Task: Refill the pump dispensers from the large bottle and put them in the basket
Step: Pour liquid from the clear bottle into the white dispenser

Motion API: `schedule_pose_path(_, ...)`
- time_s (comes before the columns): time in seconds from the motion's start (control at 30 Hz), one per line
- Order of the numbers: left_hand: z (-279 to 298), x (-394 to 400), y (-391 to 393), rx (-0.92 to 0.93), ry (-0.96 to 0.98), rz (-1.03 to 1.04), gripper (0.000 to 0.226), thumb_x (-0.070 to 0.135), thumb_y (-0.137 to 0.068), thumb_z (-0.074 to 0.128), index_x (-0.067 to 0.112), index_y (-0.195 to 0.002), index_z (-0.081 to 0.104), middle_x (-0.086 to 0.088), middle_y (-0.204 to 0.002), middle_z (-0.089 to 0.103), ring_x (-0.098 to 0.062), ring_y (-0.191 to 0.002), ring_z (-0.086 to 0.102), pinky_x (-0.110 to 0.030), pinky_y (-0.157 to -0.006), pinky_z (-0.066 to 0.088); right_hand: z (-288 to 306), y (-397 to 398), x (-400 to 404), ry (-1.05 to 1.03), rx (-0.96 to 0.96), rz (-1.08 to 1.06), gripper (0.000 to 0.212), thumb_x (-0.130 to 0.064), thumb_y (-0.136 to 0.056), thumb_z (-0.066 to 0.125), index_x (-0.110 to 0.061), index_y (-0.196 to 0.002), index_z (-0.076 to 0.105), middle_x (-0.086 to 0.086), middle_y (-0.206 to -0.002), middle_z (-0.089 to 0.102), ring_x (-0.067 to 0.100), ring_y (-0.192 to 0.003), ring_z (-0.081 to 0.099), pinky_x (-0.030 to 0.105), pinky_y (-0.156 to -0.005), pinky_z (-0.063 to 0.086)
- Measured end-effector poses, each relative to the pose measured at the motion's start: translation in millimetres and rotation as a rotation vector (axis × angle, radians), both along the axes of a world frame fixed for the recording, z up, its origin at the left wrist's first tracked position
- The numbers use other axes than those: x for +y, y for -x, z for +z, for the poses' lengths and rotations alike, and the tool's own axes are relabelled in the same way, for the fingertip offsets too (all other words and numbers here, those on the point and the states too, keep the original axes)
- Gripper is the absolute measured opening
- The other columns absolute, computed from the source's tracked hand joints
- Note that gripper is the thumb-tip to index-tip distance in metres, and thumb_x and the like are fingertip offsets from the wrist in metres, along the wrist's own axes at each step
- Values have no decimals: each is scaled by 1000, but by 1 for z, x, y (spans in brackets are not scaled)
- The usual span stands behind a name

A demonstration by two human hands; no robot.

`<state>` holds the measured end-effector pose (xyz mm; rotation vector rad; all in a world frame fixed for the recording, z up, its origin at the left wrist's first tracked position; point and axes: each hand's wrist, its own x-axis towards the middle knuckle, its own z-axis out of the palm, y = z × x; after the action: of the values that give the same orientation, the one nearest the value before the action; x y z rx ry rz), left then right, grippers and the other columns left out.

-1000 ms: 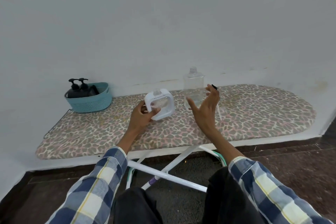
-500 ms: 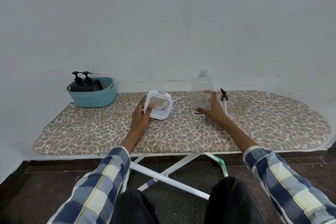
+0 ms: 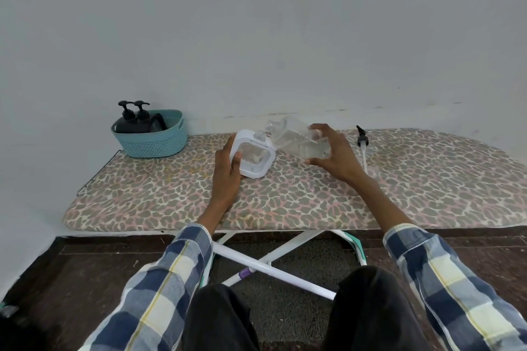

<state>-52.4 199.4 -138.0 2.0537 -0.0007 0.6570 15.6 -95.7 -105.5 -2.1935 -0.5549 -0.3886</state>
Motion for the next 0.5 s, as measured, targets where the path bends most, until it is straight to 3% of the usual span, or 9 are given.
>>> schedule_pose_path(0.23,-2,1,-3,3,-7,-9,52,21,-117,39,31,-167,31,-4,-147,43,-7,-127,45,6,-92,29,4,2,-15,159,-45,-55,84,-29,-78,93,-40,-147,46,-2,-136,58,27,-126,45,37,-95,36)
schedule_pose_path(0.37,-2,1,-2,17,-22,-14,52,22,-117,39,32,-168,31,-8,-146,45,-11,-126,49,-19,-102,37,6,4,-15,193,-44,-47,84,-28,-78,92,-41,-148,47,-3,-132,58,24,-123,42,38,-95,37)
schedule_pose_path(0.5,-2,1,-3,18,-27,-7,52,23,-117,39,32,-168,31,-8,-146,45,-11,-125,49,-24,-104,36,6,3,-15,162,-35,-50,85,-28,-78,93,-41,-148,46,-3,-133,57,23,-123,42,36,-95,35)
